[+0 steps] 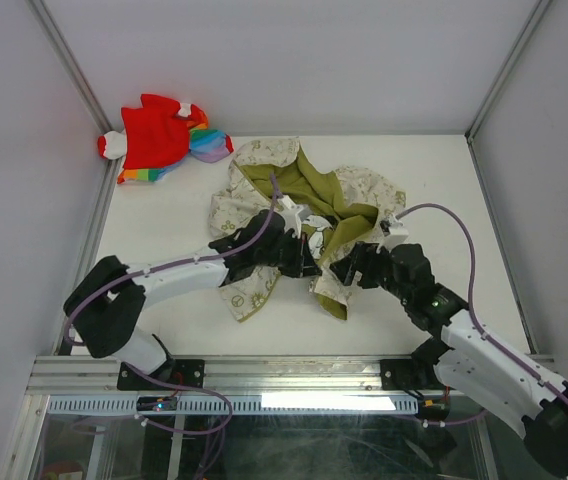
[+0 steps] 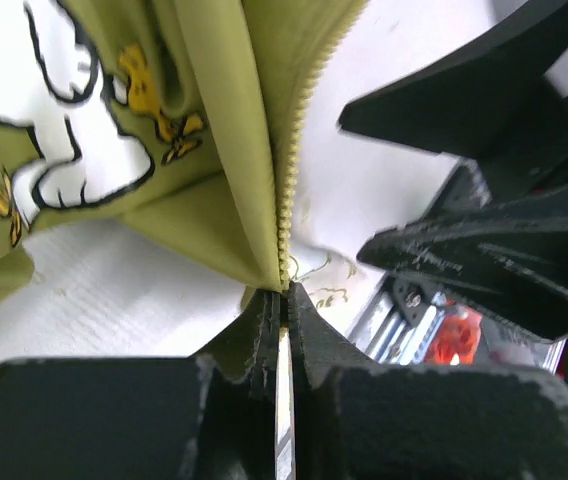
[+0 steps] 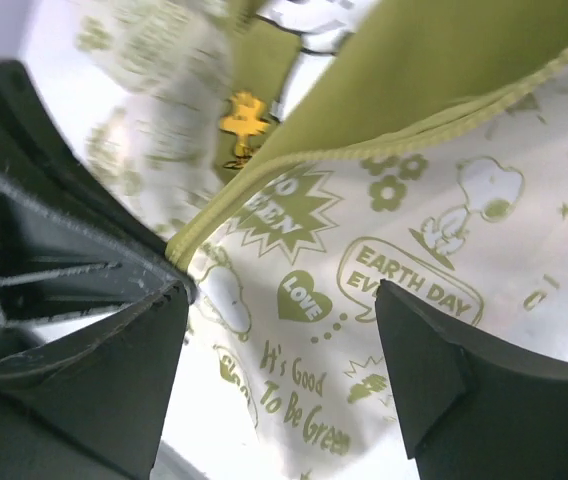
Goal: Zip up the jacket
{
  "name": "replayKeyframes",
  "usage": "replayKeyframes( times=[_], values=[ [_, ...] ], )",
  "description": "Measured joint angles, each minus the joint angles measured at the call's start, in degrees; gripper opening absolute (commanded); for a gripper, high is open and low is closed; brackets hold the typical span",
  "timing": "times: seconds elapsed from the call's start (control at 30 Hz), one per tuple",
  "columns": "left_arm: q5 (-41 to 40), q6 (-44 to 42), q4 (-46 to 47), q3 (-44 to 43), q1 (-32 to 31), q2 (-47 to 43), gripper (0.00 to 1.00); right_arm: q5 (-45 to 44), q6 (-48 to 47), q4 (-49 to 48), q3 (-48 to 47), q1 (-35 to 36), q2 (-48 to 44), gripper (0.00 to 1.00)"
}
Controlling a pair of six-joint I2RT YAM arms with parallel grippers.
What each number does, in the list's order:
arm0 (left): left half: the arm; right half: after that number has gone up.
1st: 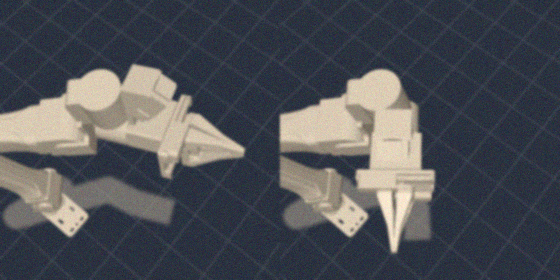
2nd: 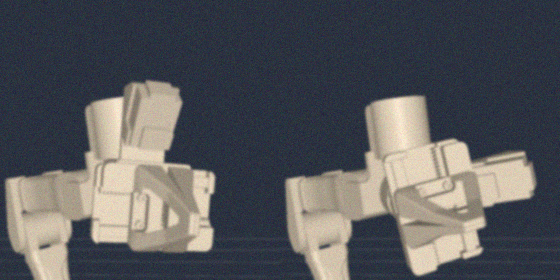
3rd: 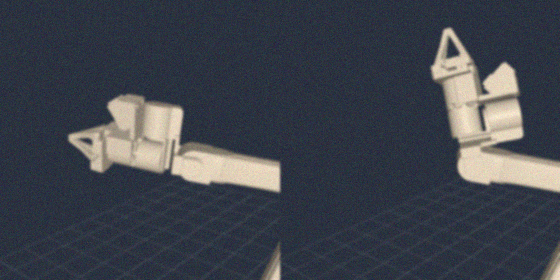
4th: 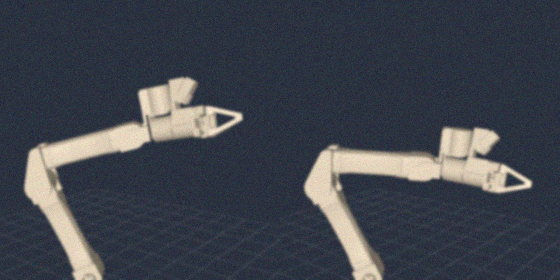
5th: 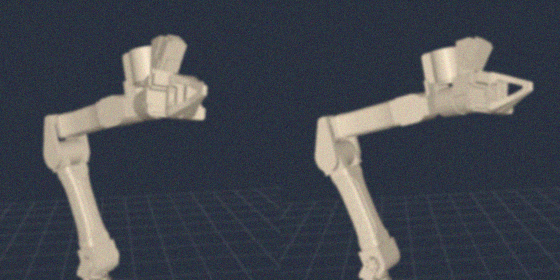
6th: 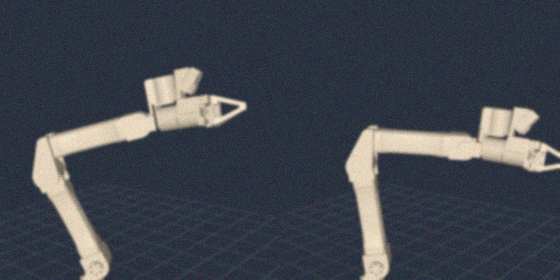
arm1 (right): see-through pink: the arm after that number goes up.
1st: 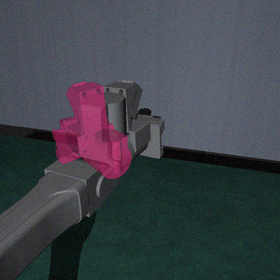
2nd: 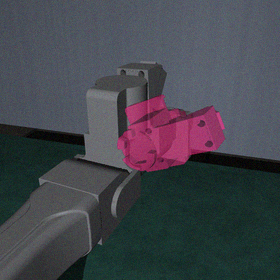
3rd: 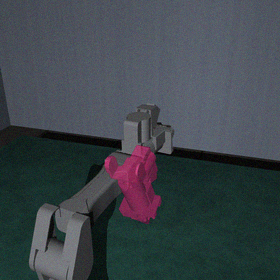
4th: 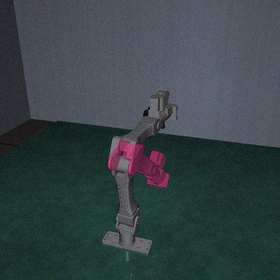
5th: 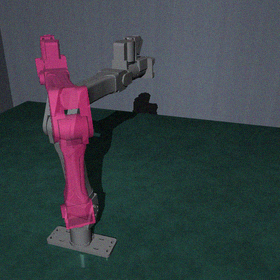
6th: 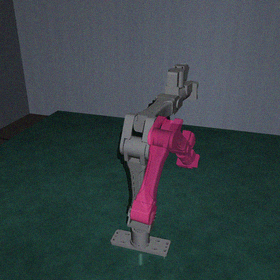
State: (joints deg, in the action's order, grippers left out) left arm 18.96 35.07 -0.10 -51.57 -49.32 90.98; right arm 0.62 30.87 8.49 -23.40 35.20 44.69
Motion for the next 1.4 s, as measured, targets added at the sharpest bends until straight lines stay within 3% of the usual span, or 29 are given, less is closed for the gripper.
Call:
replayKeyframes(
  times=[0.27, 0.5, 0.67, 0.7, 0.87, 1.13, 1.17, 1.27, 1.37, 1.4],
  values=[
    [-0.9, 0.2, 4.0, 2.3, 1.8, -10.6, 0.00, 12.1, -2.7, -10.3, 0.3, -0.9, -1.5, 0.82],
    [-0.2, 1.4, 5.7, 5.8, 1.9, -11.6, 0.00, 21.3, -5.0, -16.5, 0.8, -1.7, 2.9, 0.71],
    [0.9, 2.0, 6.4, 6.8, 2.2, -11.6, 0.00, 25.4, -5.8, -19.7, 0.9, -2.0, 5.5, 0.71],
    [1.1, 2.1, 6.8, 6.9, 2.2, -11.6, 0.00, 25.9, -5.9, -20.3, 1.2, -2.1, 6.0, 0.62],
    [1.5, 3.1, 8.6, 7.5, 2.2, -11.9, 0.00, 28.6, -7.1, -23.0, 2.8, -2.4, 8.3, 0.47],
    [2.6, 3.8, 10.1, 8.0, 2.2, -12.2, 0.00, 32.6, -8.2, -27.9, 3.9, -3.0, 11.3, 0.46],
    [2.7, 3.9, 10.4, 8.2, 2.2, -12.2, 0.00, 33.1, -8.3, -28.9, 4.0, -3.1, 11.3, 0.43],
    [2.7, 4.2, 10.8, 8.4, 2.2, -12.3, 0.00, 33.9, -8.5, -30.1, 4.1, -3.3, 11.3, 0.21],
    [2.3, 4.4, 11.1, 9.0, 2.4, -12.8, 0.11, 35.5, -8.9, -31.1, 4.1, -3.8, 11.3, 0.01],
    [2.1, 4.5, 11.1, 9.4, 2.5, -13.4, 0.16, 36.0, -9.1, -31.4, 4.1, -3.9, 11.3, 0.00]
  ],
)
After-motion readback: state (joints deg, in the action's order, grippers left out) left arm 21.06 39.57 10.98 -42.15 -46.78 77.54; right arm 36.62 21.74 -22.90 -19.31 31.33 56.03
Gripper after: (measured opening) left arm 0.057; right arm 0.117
